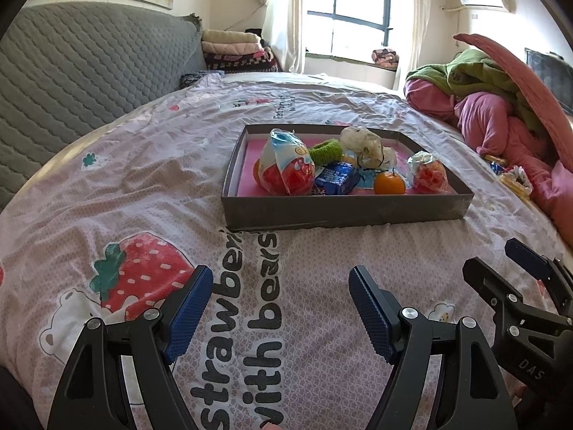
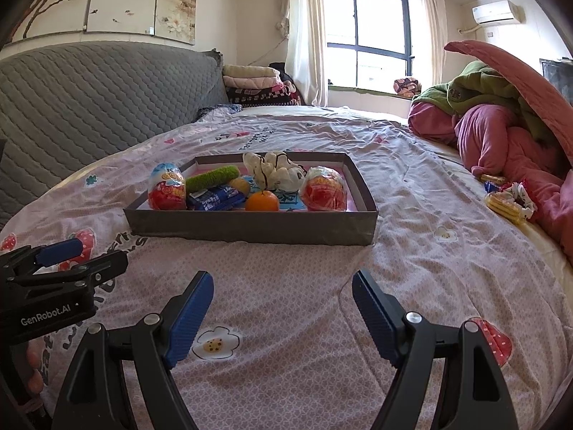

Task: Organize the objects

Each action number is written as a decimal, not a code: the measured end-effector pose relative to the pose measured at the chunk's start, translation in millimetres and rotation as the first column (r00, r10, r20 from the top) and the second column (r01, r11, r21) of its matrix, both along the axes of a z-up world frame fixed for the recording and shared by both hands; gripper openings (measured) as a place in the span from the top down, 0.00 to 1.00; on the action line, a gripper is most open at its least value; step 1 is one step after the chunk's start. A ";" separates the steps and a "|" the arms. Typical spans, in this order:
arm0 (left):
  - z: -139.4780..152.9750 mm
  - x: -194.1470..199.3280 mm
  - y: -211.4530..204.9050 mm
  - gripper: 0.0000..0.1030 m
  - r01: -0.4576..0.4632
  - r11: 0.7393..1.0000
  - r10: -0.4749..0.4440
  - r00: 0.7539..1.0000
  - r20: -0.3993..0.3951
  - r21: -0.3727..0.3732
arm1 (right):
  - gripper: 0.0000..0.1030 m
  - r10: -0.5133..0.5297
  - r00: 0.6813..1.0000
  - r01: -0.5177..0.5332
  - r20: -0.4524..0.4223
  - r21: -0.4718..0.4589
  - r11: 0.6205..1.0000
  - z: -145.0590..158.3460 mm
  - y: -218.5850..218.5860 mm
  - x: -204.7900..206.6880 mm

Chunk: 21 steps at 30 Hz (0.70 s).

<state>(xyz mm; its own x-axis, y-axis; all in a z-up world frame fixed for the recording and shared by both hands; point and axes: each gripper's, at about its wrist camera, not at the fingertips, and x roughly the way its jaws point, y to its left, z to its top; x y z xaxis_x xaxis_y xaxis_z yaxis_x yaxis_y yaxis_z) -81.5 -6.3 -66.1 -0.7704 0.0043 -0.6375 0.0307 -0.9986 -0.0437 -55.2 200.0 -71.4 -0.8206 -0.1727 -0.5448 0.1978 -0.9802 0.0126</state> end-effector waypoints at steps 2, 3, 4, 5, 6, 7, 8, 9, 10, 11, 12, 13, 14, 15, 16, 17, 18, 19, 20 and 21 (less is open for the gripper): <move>-0.1 0.1 0.1 0.23 -0.002 1.000 0.002 1.000 -0.001 0.000 | 0.23 -0.002 1.000 0.002 0.004 -0.001 1.000 -1.3 1.0 -0.6; -0.8 -0.4 0.4 0.23 -0.003 1.000 0.003 1.000 0.002 -0.003 | 0.23 -0.002 1.000 0.002 0.006 -0.001 1.000 -1.9 1.3 -1.0; -0.9 -0.2 0.3 0.23 -0.005 1.000 0.005 1.000 0.003 -0.006 | 0.23 -0.005 1.000 0.005 0.008 0.000 1.000 -2.4 1.7 -1.2; -1.4 -0.4 0.0 0.23 -0.006 1.000 0.006 1.000 0.005 -0.007 | 0.23 -0.005 1.000 0.005 0.006 0.000 1.000 -2.4 2.2 -0.8; -2.1 -0.8 -0.2 0.23 -0.006 1.000 0.006 1.000 0.008 -0.005 | 0.23 -0.004 1.000 0.004 0.004 0.001 1.000 -2.6 2.1 -0.6; -2.8 -1.0 -0.3 0.23 -0.005 1.000 0.005 1.000 0.012 -0.002 | 0.23 -0.005 1.000 0.005 0.005 0.004 1.000 -2.9 1.8 -0.4; -3.7 -1.1 -0.4 0.23 -0.005 1.000 0.005 1.000 0.015 0.000 | 0.23 -0.003 1.000 0.003 0.005 0.004 1.000 -3.2 1.6 -0.1; -4.4 -0.8 -0.4 0.23 -0.005 1.000 0.005 1.000 0.016 0.002 | 0.23 -0.001 1.000 0.001 0.005 0.004 1.000 -3.3 1.3 0.0; -5.0 -0.7 0.1 0.23 -0.002 1.000 0.002 1.000 0.018 0.002 | 0.23 -0.001 1.000 0.001 0.004 0.006 1.000 -3.5 1.1 0.5; -5.4 -0.4 0.2 0.23 -0.001 1.000 0.001 1.000 0.018 0.000 | 0.23 0.000 1.000 0.000 0.003 0.007 1.000 -3.5 1.0 0.5; -5.7 -0.3 0.8 0.23 0.001 1.000 -0.001 1.000 0.019 -0.001 | 0.23 0.002 1.000 -0.002 0.004 0.008 1.000 -3.7 0.7 0.4; -5.9 -0.2 1.4 0.23 0.004 1.000 -0.004 1.000 0.020 -0.001 | 0.23 0.002 1.000 -0.002 0.006 0.010 1.000 -4.2 0.5 0.4; -6.1 -0.2 1.8 0.23 0.008 1.000 -0.008 1.000 0.021 -0.001 | 0.23 0.001 1.000 -0.002 0.006 0.010 1.000 -4.5 0.5 0.6; -6.2 0.0 1.8 0.23 0.008 1.000 -0.008 1.000 0.021 -0.001 | 0.23 0.003 1.000 -0.003 0.007 0.009 1.000 -4.7 0.3 0.9; -6.3 0.0 2.0 0.23 0.008 1.000 -0.008 1.000 0.021 0.000 | 0.23 0.003 1.000 -0.003 0.008 0.009 1.000 -5.0 0.4 1.0; -6.3 0.0 2.0 0.23 0.009 1.000 -0.009 1.000 0.021 0.000 | 0.23 0.003 1.000 -0.003 0.007 0.010 1.000 -5.1 0.5 1.2; -6.4 0.0 2.1 0.23 0.008 1.000 -0.008 1.000 0.021 -0.001 | 0.23 0.004 1.000 -0.004 0.008 0.010 1.000 -5.3 0.3 1.2; -6.5 0.0 2.1 0.23 0.007 1.000 -0.007 1.000 0.022 -0.002 | 0.23 0.005 1.000 -0.005 0.009 0.010 1.000 -5.6 0.3 1.1; -6.7 -0.2 2.0 0.23 0.007 1.000 -0.007 1.000 0.023 -0.001 | 0.23 0.004 1.000 -0.004 0.010 0.009 1.000 -5.7 0.5 1.0; -6.9 -0.2 1.8 0.23 0.005 1.000 -0.005 1.000 0.024 0.000 | 0.23 0.004 1.000 -0.004 0.009 0.009 1.000 -5.8 0.6 1.0</move>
<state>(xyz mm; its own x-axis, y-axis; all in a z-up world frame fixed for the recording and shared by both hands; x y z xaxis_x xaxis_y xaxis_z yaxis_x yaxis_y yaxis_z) -81.7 -4.5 -72.9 -0.7551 0.0082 -0.6555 0.0266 -0.9987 -0.0432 -54.2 200.6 -77.2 -0.8149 -0.1711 -0.5538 0.2019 -0.9794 0.0055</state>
